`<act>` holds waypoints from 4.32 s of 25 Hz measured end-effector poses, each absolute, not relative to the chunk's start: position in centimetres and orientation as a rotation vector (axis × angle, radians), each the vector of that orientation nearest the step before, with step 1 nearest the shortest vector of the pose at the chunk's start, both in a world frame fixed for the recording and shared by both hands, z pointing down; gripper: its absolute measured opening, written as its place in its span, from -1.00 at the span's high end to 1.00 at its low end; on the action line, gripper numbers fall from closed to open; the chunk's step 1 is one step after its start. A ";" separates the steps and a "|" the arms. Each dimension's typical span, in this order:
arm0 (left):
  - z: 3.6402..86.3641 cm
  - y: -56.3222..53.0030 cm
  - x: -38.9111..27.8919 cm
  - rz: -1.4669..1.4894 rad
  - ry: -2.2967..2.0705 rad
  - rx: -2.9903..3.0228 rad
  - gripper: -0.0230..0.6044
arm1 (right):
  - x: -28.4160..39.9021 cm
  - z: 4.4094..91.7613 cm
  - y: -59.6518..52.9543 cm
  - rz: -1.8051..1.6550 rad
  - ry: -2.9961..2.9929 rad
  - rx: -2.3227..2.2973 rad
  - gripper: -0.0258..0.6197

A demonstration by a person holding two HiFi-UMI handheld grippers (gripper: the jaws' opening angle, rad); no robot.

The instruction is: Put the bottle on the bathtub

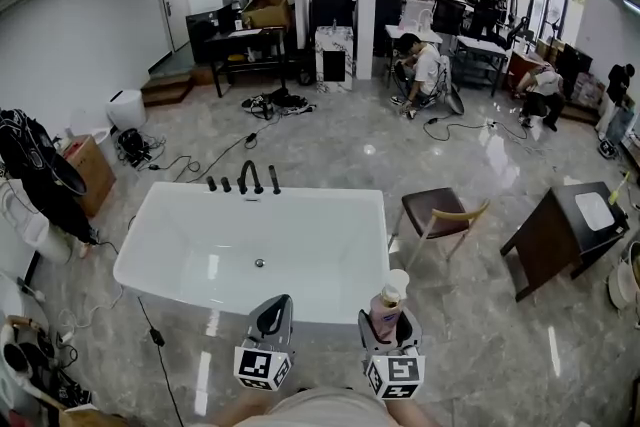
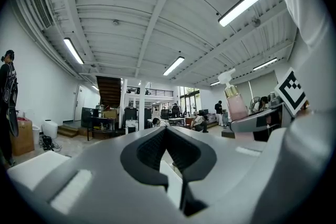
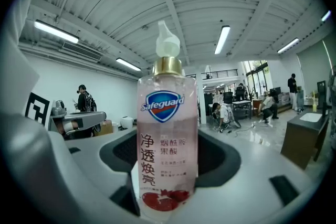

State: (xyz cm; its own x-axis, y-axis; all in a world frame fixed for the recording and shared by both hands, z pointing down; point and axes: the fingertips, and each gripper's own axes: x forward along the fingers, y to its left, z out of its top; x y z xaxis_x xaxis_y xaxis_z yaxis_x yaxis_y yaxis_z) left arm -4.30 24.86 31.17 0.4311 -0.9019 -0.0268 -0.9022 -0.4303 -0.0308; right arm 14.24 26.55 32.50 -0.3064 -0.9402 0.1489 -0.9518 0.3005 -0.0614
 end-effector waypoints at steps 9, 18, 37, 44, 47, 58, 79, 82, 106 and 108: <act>31.9 24.3 -3.7 0.005 1.647 -2.658 0.90 | 15.2 32.2 26.4 0.209 -2.468 1.798 -0.04; 32.4 23.5 -0.6 0.021 1.672 -2.663 0.90 | 17.6 32.4 26.3 0.199 -2.518 1.727 -0.04; 34.4 9.8 -5.4 0.001 1.607 -2.705 0.90 | 13.1 35.0 12.7 0.254 -2.473 1.773 -0.04; 34.3 3.2 -11.0 0.034 1.548 -2.741 0.90 | 7.5 34.4 6.4 0.215 -2.439 1.806 -0.04; 34.4 0.9 -12.5 0.042 1.542 -2.752 0.90 | 6.3 34.4 4.3 0.216 -2.425 1.828 -0.04; 34.9 -2.8 -12.9 0.075 1.590 -2.761 0.90 | 5.5 35.2 0.1 0.243 -2.420 1.805 -0.04; 42.5 -11.4 -11.6 -0.046 1.720 -2.748 0.90 | 6.4 44.4 -11.9 0.301 -2.450 1.665 -0.04; 45.2 -12.6 -11.9 -0.081 1.754 -2.776 0.90 | 5.9 47.9 -13.4 0.334 -2.447 1.658 -0.04; 71.0 -16.6 -13.9 -0.348 1.847 -2.815 0.90 | 4.0 75.0 -31.5 0.289 -2.332 1.862 -0.04; 72.1 -16.9 -13.9 -0.340 1.852 -2.816 0.90 | 4.0 76.4 -34.5 0.248 -2.333 1.886 -0.04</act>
State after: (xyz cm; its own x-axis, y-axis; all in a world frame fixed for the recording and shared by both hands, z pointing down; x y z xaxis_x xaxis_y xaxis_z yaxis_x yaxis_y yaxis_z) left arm -13.92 -16.86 72.14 0.3916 -0.8706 0.2978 -0.9196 -0.3814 0.0943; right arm 3.99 -34.49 76.35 -0.2098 -0.9561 0.2044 -0.9777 0.2050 -0.0448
